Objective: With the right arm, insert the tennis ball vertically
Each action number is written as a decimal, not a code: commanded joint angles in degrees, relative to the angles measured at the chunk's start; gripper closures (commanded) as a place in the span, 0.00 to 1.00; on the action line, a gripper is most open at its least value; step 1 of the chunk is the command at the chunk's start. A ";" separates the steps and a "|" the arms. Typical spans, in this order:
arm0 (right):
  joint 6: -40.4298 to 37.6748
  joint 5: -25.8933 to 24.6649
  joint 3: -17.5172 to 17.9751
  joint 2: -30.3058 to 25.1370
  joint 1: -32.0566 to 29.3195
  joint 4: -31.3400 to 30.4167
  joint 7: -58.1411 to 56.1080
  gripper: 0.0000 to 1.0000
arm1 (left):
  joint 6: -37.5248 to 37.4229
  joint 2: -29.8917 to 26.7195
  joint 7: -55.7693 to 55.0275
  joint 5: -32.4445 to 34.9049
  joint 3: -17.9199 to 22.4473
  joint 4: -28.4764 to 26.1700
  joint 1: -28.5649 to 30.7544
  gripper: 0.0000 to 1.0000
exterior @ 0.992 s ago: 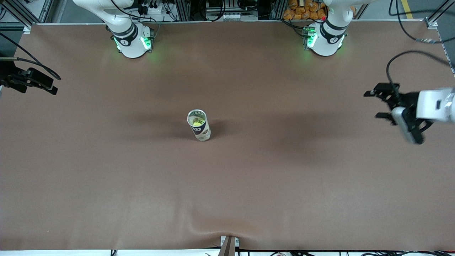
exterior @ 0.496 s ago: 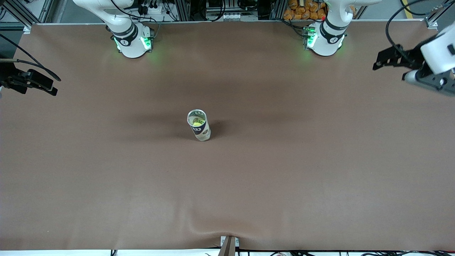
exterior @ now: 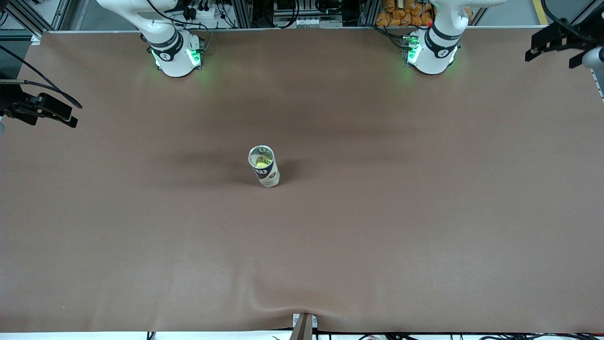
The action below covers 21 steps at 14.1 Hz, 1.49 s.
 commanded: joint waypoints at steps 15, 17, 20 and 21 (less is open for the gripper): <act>0.06 0.27 0.75 -0.07 -0.88 0.05 0.26 0.00 | 15.35 3.56 -10.02 2.71 -0.17 -3.73 -0.56 0.00; -0.03 0.36 0.75 -0.07 -0.88 0.05 0.18 0.00 | 15.72 3.30 -8.28 2.71 -0.17 -3.73 -0.47 0.00; 0.06 0.27 0.75 -0.07 -0.88 0.14 0.18 0.00 | 15.46 3.04 -7.99 2.71 -0.08 -3.38 -0.47 0.00; 0.06 0.27 0.75 -0.07 -0.88 0.14 0.18 0.00 | 15.46 3.12 -8.61 2.71 -0.08 -3.55 -0.47 0.00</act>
